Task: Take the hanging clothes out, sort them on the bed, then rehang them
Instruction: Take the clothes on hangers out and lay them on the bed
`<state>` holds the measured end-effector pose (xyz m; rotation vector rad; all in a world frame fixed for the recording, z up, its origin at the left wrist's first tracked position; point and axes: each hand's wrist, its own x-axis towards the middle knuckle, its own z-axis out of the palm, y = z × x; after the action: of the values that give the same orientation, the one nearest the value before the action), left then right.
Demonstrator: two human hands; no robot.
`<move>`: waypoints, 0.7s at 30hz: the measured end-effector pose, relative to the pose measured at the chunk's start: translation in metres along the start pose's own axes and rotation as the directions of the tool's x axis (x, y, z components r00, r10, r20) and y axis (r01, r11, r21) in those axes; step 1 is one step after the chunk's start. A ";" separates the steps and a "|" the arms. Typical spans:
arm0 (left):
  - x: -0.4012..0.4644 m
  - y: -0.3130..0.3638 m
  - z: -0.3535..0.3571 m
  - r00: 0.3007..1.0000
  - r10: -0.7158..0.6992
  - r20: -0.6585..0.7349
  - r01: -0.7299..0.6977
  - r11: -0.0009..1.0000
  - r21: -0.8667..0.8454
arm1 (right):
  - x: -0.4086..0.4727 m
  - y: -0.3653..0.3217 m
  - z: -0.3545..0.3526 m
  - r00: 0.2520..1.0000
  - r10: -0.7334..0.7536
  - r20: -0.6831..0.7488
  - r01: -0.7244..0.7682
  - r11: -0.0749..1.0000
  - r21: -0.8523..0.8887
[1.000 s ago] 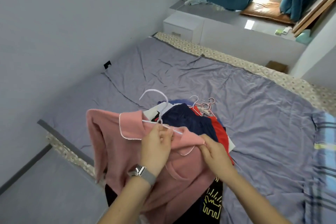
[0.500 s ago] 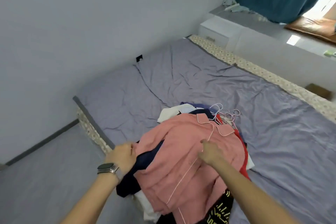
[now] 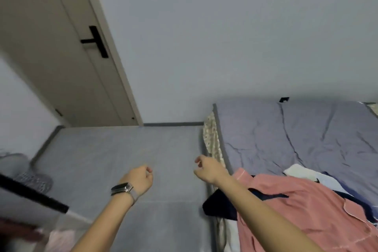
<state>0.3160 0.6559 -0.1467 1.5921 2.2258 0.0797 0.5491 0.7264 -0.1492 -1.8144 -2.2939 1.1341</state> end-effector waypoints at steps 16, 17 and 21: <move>-0.287 -0.366 -0.040 0.625 -0.761 -0.174 0.583 0.604 -0.544 | -0.077 -0.407 0.277 0.628 -0.629 0.459 0.720 0.693 -0.036; -0.296 -0.374 -0.036 0.598 -0.783 -0.169 0.590 0.573 -0.570 | -0.083 -0.420 0.293 0.597 -0.637 0.488 0.741 0.671 -0.030; -0.317 -0.409 -0.036 0.491 -0.856 -0.159 0.588 0.461 -0.665 | -0.092 -0.468 0.344 0.468 -0.660 0.588 0.803 0.596 0.030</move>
<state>0.0228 0.2285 -0.1350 0.1540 2.7320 0.8471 0.0396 0.4344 -0.1167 -0.2476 -3.1229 1.2846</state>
